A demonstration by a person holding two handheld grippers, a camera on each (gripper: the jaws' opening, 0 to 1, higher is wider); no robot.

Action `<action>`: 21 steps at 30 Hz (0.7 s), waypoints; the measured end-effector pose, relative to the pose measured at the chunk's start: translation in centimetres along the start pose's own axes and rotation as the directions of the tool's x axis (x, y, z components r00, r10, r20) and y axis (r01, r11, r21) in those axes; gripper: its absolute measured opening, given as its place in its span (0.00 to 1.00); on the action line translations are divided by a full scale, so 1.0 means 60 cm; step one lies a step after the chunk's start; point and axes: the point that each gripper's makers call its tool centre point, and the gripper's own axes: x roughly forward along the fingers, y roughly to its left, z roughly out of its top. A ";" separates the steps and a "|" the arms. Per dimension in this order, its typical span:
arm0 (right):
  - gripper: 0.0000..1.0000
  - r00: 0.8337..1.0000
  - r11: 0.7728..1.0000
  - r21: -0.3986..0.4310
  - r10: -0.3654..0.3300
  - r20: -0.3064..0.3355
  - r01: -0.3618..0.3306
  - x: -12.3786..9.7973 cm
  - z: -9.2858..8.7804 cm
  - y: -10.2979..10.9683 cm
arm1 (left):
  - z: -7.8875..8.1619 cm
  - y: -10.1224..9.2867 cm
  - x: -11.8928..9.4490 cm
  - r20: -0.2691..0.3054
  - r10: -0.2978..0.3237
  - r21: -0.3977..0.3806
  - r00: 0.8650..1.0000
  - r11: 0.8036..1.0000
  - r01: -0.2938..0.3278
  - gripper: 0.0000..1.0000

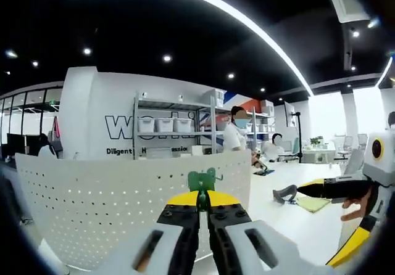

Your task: Insert the hook assembly into the mounting plate slot until the hook locks in place.

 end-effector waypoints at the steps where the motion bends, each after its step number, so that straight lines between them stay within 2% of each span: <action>1: 0.97 1.000 1.000 0.002 -0.003 0.002 0.003 0.000 0.000 -0.005 | -0.001 0.005 0.007 0.003 0.024 0.008 1.000 1.000 -0.024 0.03; 10: 0.97 1.000 0.999 -0.027 -0.028 0.003 0.028 -0.003 -0.001 -0.031 | -0.012 0.022 0.059 0.001 0.104 0.013 0.995 0.994 -0.104 0.03; 15: 0.96 0.999 0.998 -0.049 -0.031 -0.006 0.031 -0.004 -0.003 -0.042 | -0.013 0.038 0.084 0.010 0.167 0.015 0.986 0.986 -0.167 0.03; 21: 0.96 0.999 0.999 -0.036 -0.042 -0.012 0.041 -0.005 -0.010 -0.069 | -0.019 0.044 0.112 0.009 0.216 0.022 0.976 0.976 -0.216 0.03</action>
